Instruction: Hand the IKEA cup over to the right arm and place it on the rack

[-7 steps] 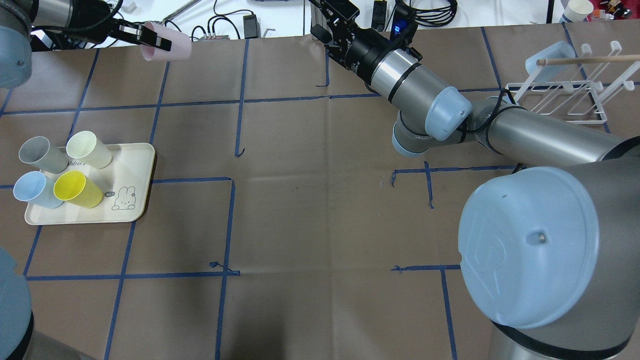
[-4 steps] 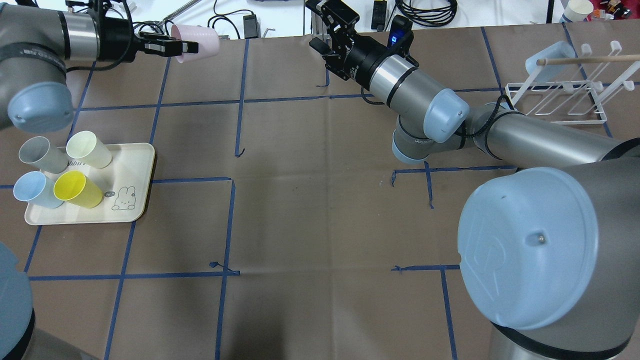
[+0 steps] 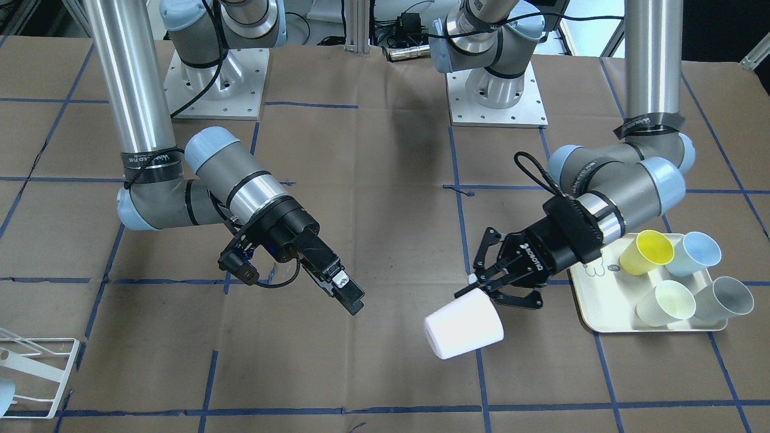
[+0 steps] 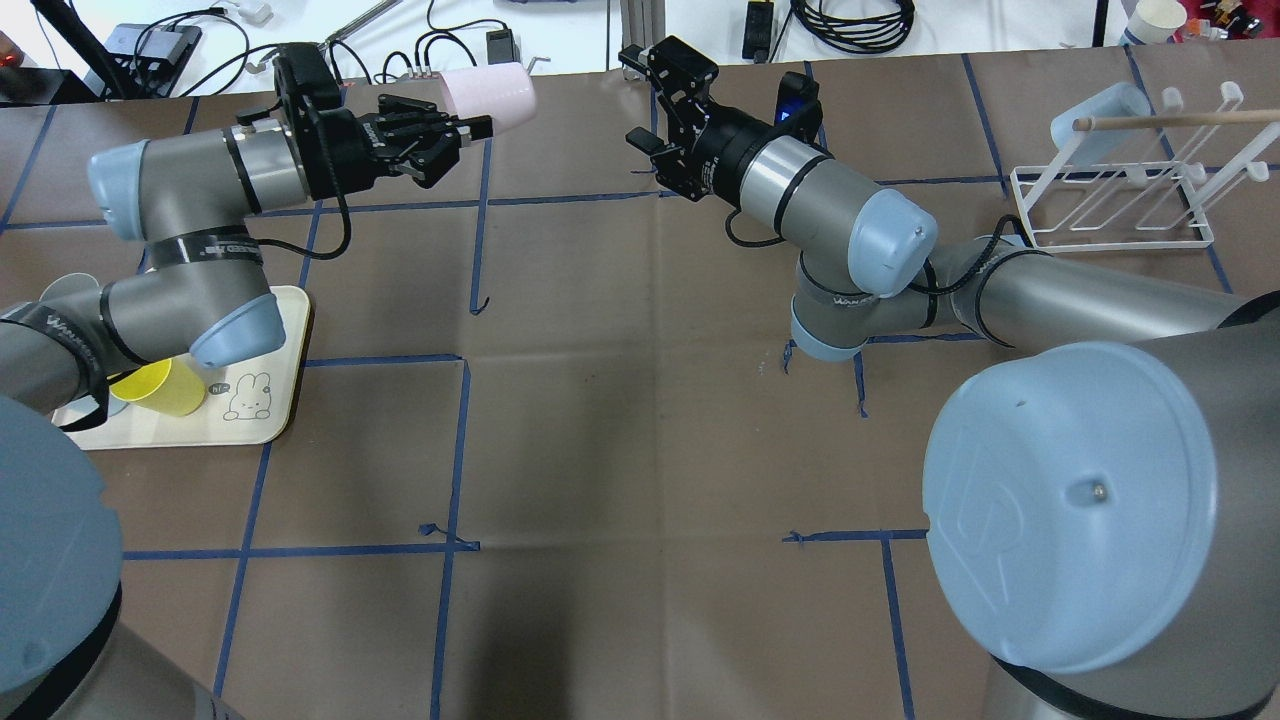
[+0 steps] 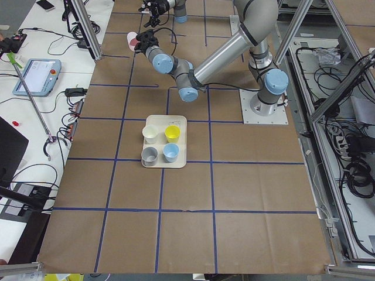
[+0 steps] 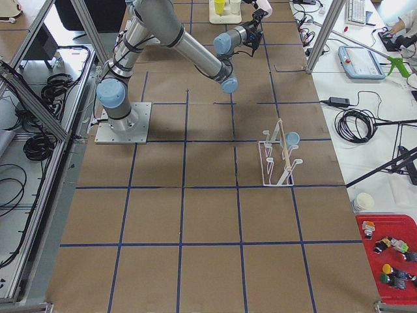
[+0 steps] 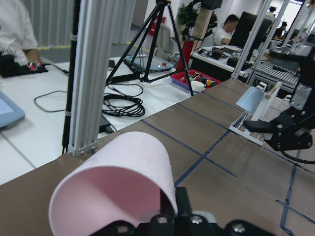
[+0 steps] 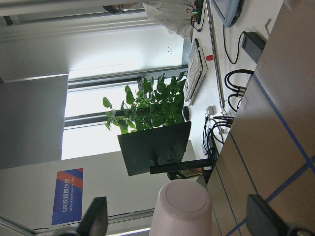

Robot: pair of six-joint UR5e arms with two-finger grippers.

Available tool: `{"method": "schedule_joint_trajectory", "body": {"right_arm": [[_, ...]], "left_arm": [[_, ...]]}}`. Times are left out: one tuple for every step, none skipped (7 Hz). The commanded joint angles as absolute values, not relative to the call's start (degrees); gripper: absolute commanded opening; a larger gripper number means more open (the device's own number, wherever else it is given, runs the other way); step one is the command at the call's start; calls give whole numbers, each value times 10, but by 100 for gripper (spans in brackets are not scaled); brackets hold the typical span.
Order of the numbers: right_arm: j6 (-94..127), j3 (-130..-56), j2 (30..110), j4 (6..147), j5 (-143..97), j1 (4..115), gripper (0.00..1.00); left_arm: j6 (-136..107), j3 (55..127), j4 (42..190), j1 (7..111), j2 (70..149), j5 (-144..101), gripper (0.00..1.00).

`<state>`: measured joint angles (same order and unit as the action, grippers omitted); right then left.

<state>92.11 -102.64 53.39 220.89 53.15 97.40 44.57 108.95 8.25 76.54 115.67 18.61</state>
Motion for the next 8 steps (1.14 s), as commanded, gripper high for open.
{"method": "schedule_joint_trajectory", "body": {"right_arm": [[921,-1034,535,2212,531,972,100],[921,-1034,535,2213,530,969,100],[921,-1035,535,2213,530,971,100],[921,-1038,536,2215,531,967,100],[920,-1049,540,2222,564,968,100],[920,-1069,561,2223,578,969,100],[918,-1090,575,2224,591,968,100],[914,-1100,586,2225,612,972,100]], "left_arm": [[403,1097,46,811,1151,174,0],[372,1118,41,812,1137,152,0],[340,1155,20,810,1116,153,0],[302,1184,-29,808,1109,152,0],[231,1197,-99,806,1113,152,0],[133,1196,-170,805,1114,152,0],[79,1195,-216,805,1114,157,0],[79,1192,-219,804,1120,159,0]]}}
